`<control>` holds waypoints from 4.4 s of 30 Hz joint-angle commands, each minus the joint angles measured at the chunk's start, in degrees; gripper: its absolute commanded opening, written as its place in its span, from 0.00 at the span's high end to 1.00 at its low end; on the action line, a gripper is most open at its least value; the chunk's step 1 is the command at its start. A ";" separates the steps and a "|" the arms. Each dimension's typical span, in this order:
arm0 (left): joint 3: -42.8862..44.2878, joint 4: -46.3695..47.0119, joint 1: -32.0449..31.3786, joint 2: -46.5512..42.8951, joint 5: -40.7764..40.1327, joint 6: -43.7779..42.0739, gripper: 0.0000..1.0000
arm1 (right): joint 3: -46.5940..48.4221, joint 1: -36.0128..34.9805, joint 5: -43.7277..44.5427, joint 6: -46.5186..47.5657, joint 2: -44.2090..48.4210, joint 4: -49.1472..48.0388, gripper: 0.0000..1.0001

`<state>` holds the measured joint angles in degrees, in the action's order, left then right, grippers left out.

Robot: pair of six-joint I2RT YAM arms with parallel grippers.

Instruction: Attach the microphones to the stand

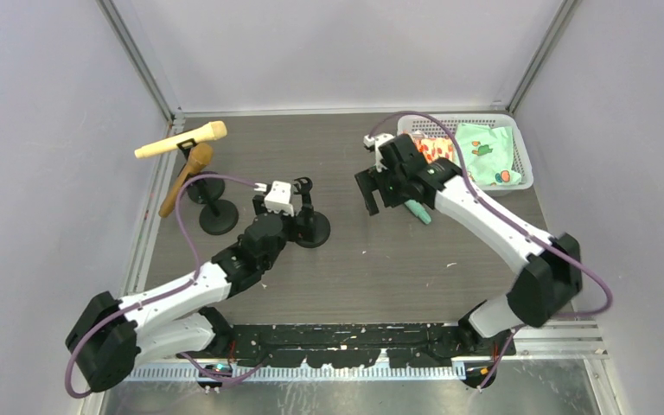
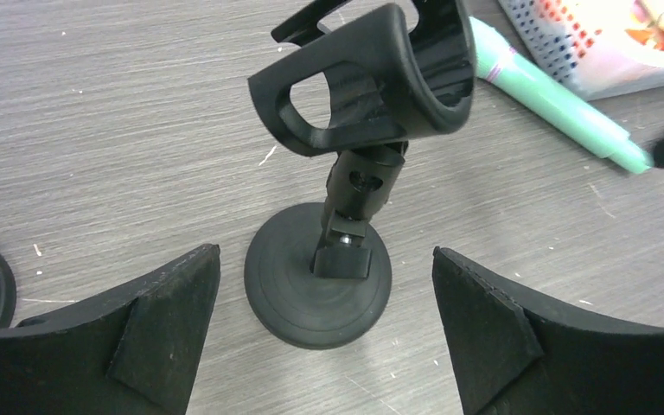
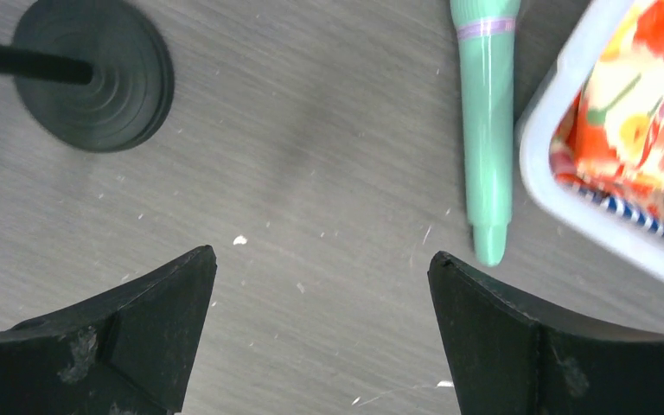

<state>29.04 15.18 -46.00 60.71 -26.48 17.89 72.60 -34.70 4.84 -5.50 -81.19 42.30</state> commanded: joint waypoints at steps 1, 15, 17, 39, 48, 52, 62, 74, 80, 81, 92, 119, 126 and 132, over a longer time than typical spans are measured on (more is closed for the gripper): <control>-1.34 -5.57 0.19 -6.90 2.43 2.80 0.06 | 8.87 0.73 2.80 6.34 -9.28 1.22 0.03; -3.63 -21.41 0.21 -23.95 6.84 4.45 0.04 | 36.24 7.56 3.81 20.18 -38.77 11.00 0.21; -3.73 -21.86 0.21 -24.89 6.48 4.14 0.04 | 39.32 8.50 4.68 21.39 -41.39 11.95 0.23; -2.24 -25.67 0.21 -27.75 5.56 4.73 0.05 | 45.34 14.48 -2.57 25.90 -52.06 17.31 0.33; -1.14 -28.56 0.21 -29.36 5.65 6.40 0.06 | 40.87 14.54 -6.50 21.86 -51.79 15.09 0.47; -0.47 -30.14 0.21 -30.56 5.50 6.88 0.07 | 36.56 14.27 -7.58 16.34 -49.40 11.78 0.55; 0.62 -34.81 0.21 -34.60 5.03 7.83 0.07 | 21.29 9.20 -6.54 -3.98 -39.96 2.07 0.64; 1.52 -36.54 0.21 -35.50 5.86 9.89 0.07 | 10.36 6.02 -0.84 -10.42 -36.46 -4.94 0.39; 2.60 -37.36 0.20 -34.41 5.26 12.41 0.06 | 10.80 4.86 2.02 -8.19 -38.89 -6.12 0.45; 2.78 -37.47 0.21 -34.28 5.38 12.80 0.06 | 10.85 4.34 2.76 -7.82 -39.06 -6.25 0.49; 9.24 -39.77 0.21 -31.09 8.32 12.29 0.00 | 5.45 3.60 6.12 -8.56 -26.49 -13.73 0.84; 28.93 -25.15 -5.65 -11.16 20.98 3.59 0.00 | -25.82 6.83 -1.95 -40.27 34.87 -49.74 0.99; 30.45 -19.47 -15.30 -4.66 14.29 -0.54 0.00 | -25.69 -8.17 12.63 -37.42 35.83 -50.18 0.99; 30.20 -17.32 -17.36 -1.98 13.67 -1.98 0.02 | -24.47 -15.23 16.91 -38.01 34.27 -51.77 0.99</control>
<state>57.32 -7.88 -62.39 58.22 -10.70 18.31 46.41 -47.57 15.59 -42.65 -46.48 -4.19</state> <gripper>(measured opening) 0.993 0.443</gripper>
